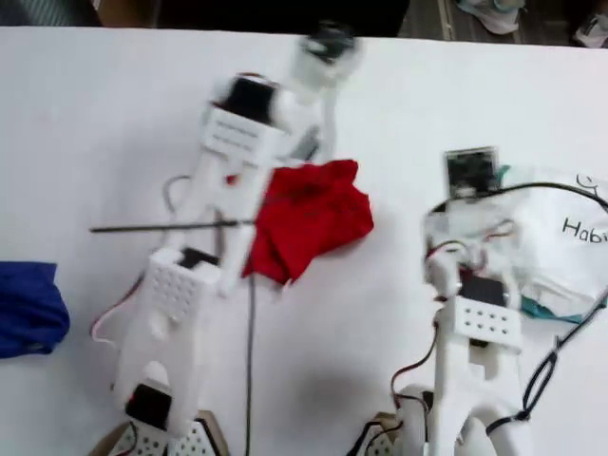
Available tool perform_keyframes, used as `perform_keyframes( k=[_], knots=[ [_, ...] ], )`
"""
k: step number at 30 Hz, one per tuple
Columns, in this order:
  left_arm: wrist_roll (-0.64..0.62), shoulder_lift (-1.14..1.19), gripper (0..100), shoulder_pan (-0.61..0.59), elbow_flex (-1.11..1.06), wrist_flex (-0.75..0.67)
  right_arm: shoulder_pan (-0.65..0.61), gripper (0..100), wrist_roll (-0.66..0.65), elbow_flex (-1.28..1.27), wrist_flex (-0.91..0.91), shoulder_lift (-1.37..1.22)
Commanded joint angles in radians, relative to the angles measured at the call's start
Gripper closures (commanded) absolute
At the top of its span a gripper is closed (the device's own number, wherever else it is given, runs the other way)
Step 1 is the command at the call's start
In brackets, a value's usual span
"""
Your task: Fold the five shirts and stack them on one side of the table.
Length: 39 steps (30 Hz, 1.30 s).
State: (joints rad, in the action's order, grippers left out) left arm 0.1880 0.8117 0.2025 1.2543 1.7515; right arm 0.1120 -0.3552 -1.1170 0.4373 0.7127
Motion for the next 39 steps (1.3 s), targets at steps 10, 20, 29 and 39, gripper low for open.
perform_keyframes(
  k=[10,20,29,39],
  knots=[
    [0.005,-0.002,82,-0.526,-0.051,0.029,-0.386,90.2,-0.018,0.605,0.53,-0.335],
    [0.006,0.003,82,-0.706,-0.188,0.029,-0.576,90.4,-0.023,1.521,0.975,-1.053],
    [0.009,-0.003,82,-0.793,-0.315,0.028,-0.645,90.4,-0.023,2.116,1.181,-1.569],
    [0.009,-0.003,82,-0.799,-0.321,0.028,-0.544,93.0,-0.021,2.369,1.253,-1.774]
  ],
)
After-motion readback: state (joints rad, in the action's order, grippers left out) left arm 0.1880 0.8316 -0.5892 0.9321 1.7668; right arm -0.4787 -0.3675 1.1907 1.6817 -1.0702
